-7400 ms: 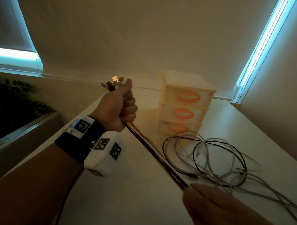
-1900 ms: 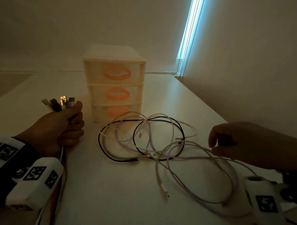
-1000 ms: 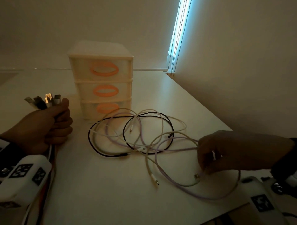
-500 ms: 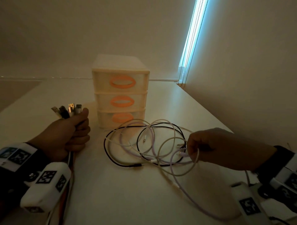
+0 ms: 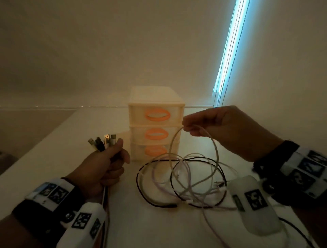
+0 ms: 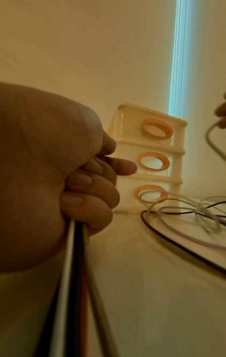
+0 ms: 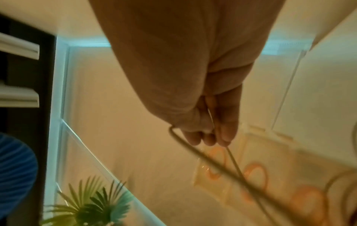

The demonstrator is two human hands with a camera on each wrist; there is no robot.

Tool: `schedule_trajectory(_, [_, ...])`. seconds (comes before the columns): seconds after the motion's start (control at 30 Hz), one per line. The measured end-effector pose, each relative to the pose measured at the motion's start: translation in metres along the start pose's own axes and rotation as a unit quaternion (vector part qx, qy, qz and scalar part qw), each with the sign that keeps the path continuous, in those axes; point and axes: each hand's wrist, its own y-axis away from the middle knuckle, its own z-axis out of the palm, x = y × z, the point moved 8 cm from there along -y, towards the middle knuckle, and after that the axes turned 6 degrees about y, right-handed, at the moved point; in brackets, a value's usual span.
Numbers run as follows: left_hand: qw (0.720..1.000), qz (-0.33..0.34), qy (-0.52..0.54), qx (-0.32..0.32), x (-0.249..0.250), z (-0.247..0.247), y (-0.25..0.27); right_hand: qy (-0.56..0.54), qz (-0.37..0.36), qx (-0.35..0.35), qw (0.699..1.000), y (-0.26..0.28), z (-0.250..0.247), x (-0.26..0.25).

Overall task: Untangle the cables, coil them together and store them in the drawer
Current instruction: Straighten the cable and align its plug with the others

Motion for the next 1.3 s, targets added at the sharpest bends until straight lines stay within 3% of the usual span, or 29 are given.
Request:
schedule_trajectory(0.13, [0.999, 0.009, 0.014, -0.03, 0.01, 0.012, 0.012, -0.238, 0.008, 0.045, 0.97, -0.009, 0.051, -0.001])
schedule_trajectory(0.3, [1.0, 0.016, 0.008, -0.023, 0.016, 0.012, 0.023, -0.3, -0.001, 0.047, 0.953, -0.013, 0.101, -0.002])
schedule_trajectory(0.4, [0.997, -0.021, 0.055, -0.043, 0.012, 0.019, 0.026, -0.273, -0.063, -0.032, 0.959, -0.007, 0.115, -0.02])
schedule_trajectory(0.53, [0.98, -0.091, 0.139, -0.11, 0.008, 0.034, 0.033, -0.177, -0.099, -0.214, 0.955, 0.022, 0.157, -0.039])
schedule_trajectory(0.67, [0.979, -0.043, 0.172, -0.099, 0.021, 0.021, 0.03, -0.007, -0.054, -0.359, 0.932, 0.04, 0.179, -0.033])
schedule_trajectory(0.83, [0.984, -0.001, 0.141, -0.107, 0.032, 0.02, 0.034, 0.113, 0.038, -0.323, 0.939, 0.029, 0.16, -0.004])
schedule_trajectory(0.93, [0.992, 0.027, 0.062, -0.104, 0.033, 0.027, 0.039, 0.107, 0.111, -0.301, 0.941, 0.024, 0.15, 0.019])
schedule_trajectory(1.1, [0.992, 0.035, -0.105, -0.059, 0.013, 0.034, 0.039, 0.095, 0.087, -0.32, 0.938, 0.024, 0.152, 0.018])
schedule_trajectory(1.2, [0.996, 0.011, -0.087, -0.025, 0.002, 0.037, 0.036, 0.108, 0.034, -0.312, 0.943, 0.023, 0.156, 0.009])
schedule_trajectory(1.3, [0.999, -0.012, -0.039, -0.011, -0.003, 0.035, 0.032, 0.167, 0.007, -0.259, 0.951, 0.02, 0.16, 0.012])
